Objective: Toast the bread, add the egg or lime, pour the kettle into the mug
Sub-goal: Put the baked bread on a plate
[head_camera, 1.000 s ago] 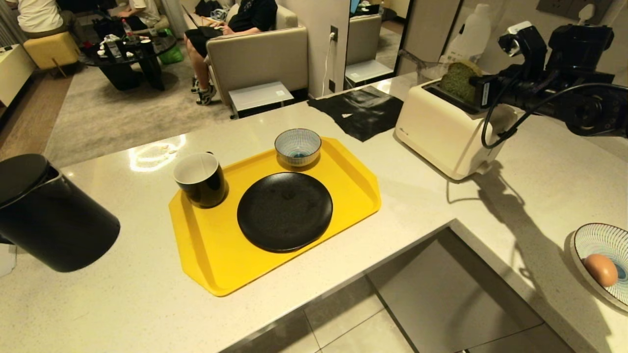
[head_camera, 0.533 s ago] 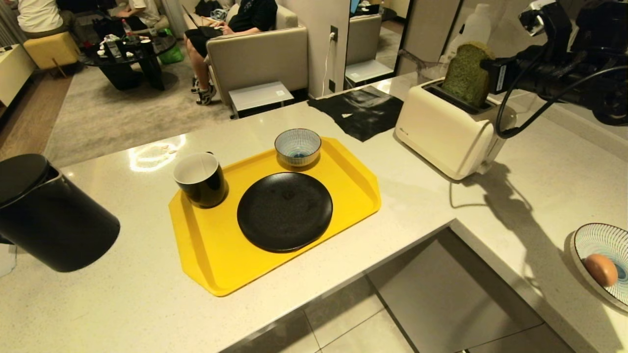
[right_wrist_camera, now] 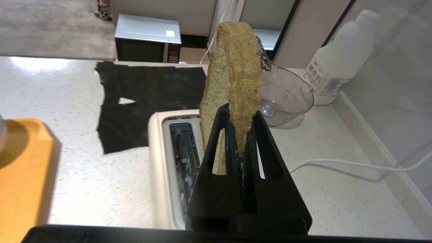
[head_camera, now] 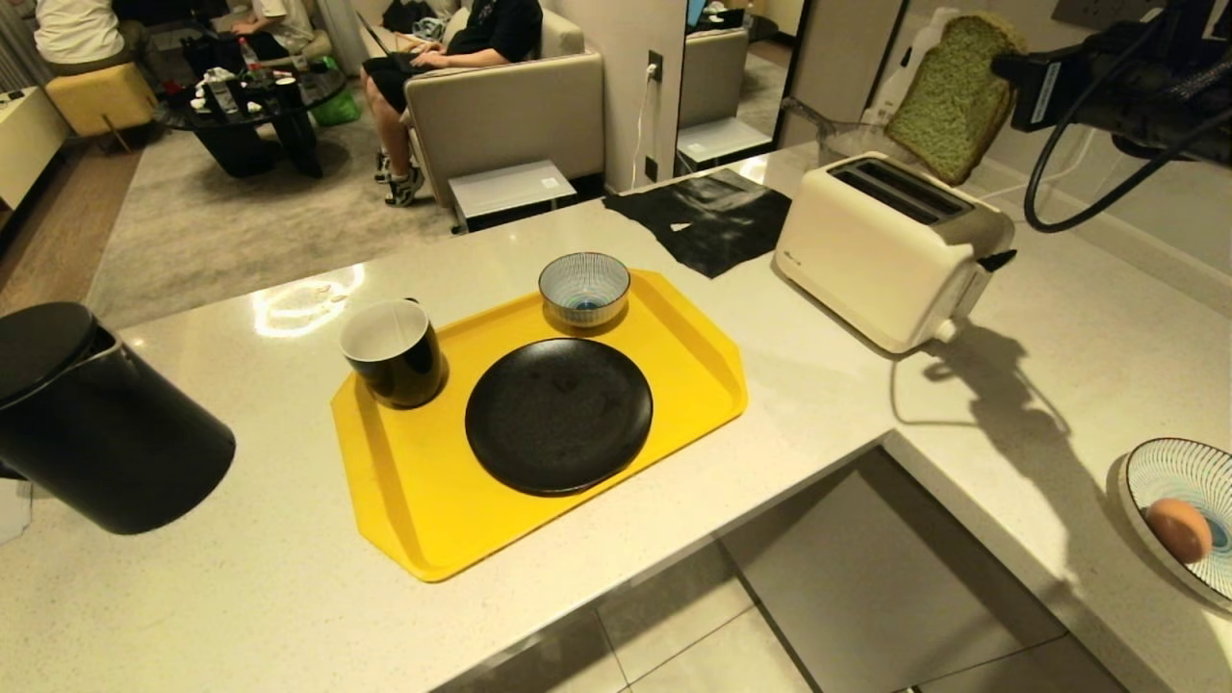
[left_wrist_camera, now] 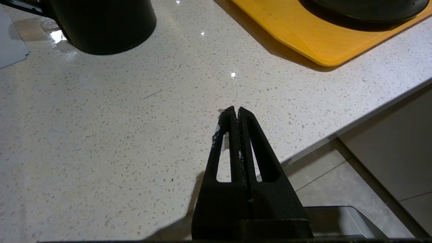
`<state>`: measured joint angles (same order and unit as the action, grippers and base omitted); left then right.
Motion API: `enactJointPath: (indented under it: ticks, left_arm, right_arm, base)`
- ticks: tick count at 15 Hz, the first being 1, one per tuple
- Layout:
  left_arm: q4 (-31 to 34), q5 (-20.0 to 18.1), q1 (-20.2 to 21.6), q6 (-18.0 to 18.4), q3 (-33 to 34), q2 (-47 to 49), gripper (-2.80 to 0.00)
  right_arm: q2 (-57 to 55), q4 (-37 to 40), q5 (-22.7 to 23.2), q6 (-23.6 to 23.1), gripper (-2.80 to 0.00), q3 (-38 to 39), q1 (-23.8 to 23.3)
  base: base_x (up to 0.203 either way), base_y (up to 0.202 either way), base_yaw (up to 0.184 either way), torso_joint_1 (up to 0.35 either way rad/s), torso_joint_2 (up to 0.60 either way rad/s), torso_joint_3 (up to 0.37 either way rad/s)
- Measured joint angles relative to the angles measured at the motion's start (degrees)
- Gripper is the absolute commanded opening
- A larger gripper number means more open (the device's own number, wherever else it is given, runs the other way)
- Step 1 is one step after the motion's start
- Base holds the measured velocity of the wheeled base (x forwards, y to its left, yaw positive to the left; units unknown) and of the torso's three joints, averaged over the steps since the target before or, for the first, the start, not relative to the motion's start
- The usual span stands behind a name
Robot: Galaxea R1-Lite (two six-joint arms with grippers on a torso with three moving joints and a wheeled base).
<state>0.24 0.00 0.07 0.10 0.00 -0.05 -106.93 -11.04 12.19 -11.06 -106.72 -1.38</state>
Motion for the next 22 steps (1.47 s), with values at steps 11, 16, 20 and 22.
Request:
enactJointPath:
  ticks: [11, 16, 20, 22]
  left_arm:
    - [0.0, 0.0, 0.0, 0.0, 0.0, 0.0, -2.80]
    - [0.0, 0.0, 0.1, 0.0, 0.0, 0.0, -2.80]
    - [0.0, 0.0, 0.0, 0.0, 0.0, 0.0, -2.80]
    - [0.0, 0.0, 0.1, 0.0, 0.0, 0.0, -2.80]
  right_arm:
    - [20.0, 0.1, -2.7, 4.3, -2.80, 22.3, 13.1]
    - [23.1, 0.2, -5.4, 6.7, -2.80, 25.5, 17.2]
    - [23.3, 0.2, -8.8, 5.7, -2.80, 28.5, 17.3]
    - [22.9, 0.1, -10.1, 5.2, -2.80, 28.6, 17.1]
  base:
    - [0.000, 0.000, 0.000, 0.000, 0.00, 0.000]
    - [0.000, 0.000, 0.000, 0.000, 0.00, 0.000]
    - [0.000, 0.000, 0.000, 0.000, 0.00, 0.000]
    - [0.000, 0.000, 0.000, 0.000, 0.00, 0.000]
